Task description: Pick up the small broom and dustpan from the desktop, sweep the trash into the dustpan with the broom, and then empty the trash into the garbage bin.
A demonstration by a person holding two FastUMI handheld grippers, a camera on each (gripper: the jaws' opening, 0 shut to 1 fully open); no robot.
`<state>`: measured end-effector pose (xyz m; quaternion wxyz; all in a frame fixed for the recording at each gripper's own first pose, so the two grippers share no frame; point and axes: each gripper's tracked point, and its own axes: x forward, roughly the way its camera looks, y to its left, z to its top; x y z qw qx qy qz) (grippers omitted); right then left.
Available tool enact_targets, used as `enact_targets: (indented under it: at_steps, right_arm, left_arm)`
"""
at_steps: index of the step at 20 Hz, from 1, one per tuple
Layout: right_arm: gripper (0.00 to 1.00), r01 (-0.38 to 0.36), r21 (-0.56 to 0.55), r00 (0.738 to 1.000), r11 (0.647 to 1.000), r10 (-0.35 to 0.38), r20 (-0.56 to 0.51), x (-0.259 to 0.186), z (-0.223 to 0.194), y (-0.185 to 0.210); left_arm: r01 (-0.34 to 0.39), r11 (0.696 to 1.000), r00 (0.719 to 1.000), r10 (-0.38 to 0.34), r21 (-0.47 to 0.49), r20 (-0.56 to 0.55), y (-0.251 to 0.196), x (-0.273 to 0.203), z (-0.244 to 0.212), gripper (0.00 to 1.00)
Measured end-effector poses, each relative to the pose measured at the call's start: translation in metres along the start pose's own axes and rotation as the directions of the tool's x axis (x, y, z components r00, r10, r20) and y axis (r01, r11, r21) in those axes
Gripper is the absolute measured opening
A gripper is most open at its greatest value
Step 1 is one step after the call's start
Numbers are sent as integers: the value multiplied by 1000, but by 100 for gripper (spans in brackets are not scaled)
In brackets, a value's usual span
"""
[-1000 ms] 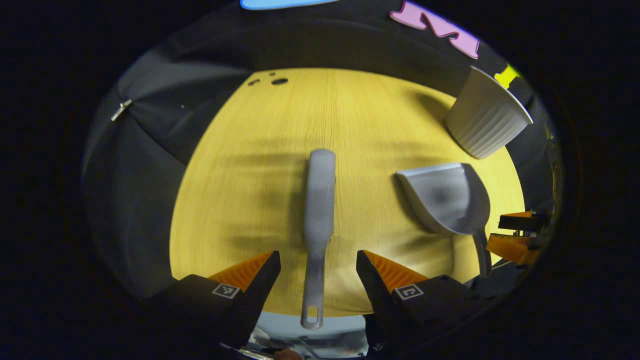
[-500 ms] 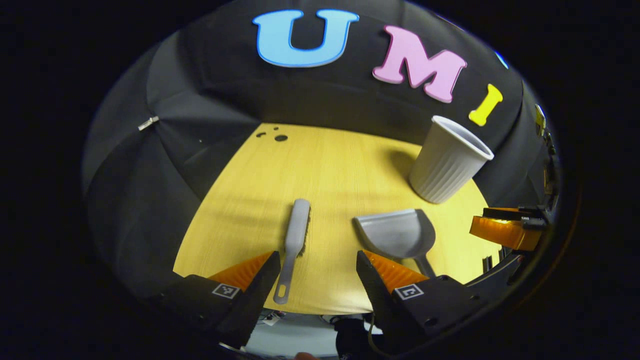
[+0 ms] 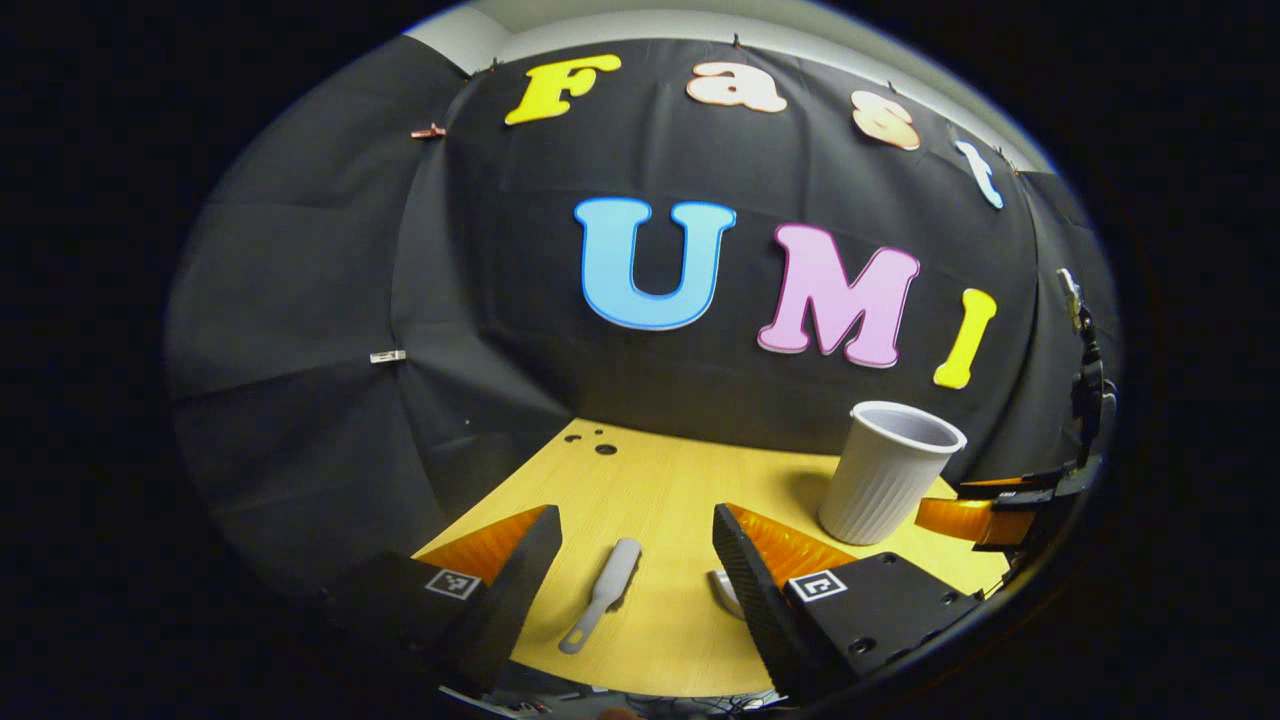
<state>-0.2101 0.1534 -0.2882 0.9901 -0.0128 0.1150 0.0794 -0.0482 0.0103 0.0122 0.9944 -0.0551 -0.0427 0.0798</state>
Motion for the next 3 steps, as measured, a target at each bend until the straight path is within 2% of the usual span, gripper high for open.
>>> enact_targets:
  at_steps: [3]
  right_arm:
    - [98, 0, -34, 999, 999, 1, 39, -4, 1, 2]
  left_arm:
    - [8, 1000, 998, -9, 14, 55, -5, -6, 10, 95]
